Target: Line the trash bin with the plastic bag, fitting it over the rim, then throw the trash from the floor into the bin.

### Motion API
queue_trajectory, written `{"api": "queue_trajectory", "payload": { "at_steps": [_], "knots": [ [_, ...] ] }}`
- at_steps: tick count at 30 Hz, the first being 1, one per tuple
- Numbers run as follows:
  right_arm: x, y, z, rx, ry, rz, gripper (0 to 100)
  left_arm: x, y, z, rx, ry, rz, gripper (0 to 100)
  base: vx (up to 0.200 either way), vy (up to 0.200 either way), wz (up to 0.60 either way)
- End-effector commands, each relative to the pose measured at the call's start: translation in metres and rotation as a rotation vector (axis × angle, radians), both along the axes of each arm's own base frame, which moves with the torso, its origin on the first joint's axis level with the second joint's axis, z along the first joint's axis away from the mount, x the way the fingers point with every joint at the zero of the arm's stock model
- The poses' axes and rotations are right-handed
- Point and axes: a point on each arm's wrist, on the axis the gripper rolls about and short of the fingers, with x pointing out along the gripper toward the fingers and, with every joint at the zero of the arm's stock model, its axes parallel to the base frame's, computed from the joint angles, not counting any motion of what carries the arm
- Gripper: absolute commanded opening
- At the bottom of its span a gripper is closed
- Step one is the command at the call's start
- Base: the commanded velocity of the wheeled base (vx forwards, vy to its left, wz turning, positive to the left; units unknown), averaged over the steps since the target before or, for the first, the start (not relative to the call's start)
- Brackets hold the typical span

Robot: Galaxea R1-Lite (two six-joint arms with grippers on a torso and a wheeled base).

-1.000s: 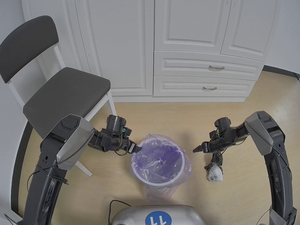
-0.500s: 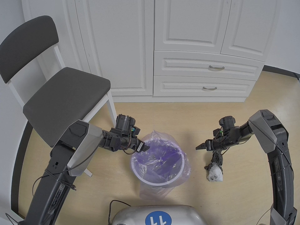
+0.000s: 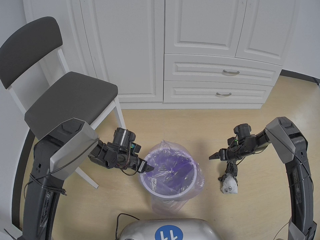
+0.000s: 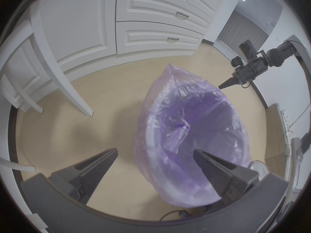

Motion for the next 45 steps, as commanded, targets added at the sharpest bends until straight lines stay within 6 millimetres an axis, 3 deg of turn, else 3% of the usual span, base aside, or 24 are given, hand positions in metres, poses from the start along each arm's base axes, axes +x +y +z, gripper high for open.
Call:
{"api": "queue_trajectory", "payload": {
  "at_steps": [1, 9, 18, 28, 35, 45],
  "knots": [
    [0.0, 0.0, -0.001, 0.0, 0.004, -0.002, 100, -0.016, 0.007, 0.024, -0.008, 0.002, -0.001, 100, 0.0, 0.0, 0.0],
    [-0.001, 0.002, -0.001, 0.0, 0.005, 0.003, 100, -0.011, 0.027, 0.019, 0.133, 0.11, -0.091, 100, 0.0, 0.0, 0.0],
    [0.0, 0.002, -0.001, -0.003, 0.001, 0.003, 100, -0.013, 0.035, 0.022, 0.139, 0.123, -0.082, 100, 0.0, 0.0, 0.0],
    [0.0, 0.002, -0.001, -0.002, 0.002, 0.002, 100, -0.021, 0.05, 0.012, 0.122, 0.182, -0.075, 100, 0.0, 0.0, 0.0],
    [0.0, 0.002, -0.001, 0.0, 0.004, 0.001, 100, -0.008, 0.059, -0.005, 0.12, 0.191, -0.045, 100, 0.0, 0.0, 0.0],
    [0.0, 0.002, -0.001, 0.0, 0.005, 0.001, 100, 0.009, 0.053, -0.017, 0.112, 0.169, -0.044, 100, 0.0, 0.0, 0.0]
  ]
}}
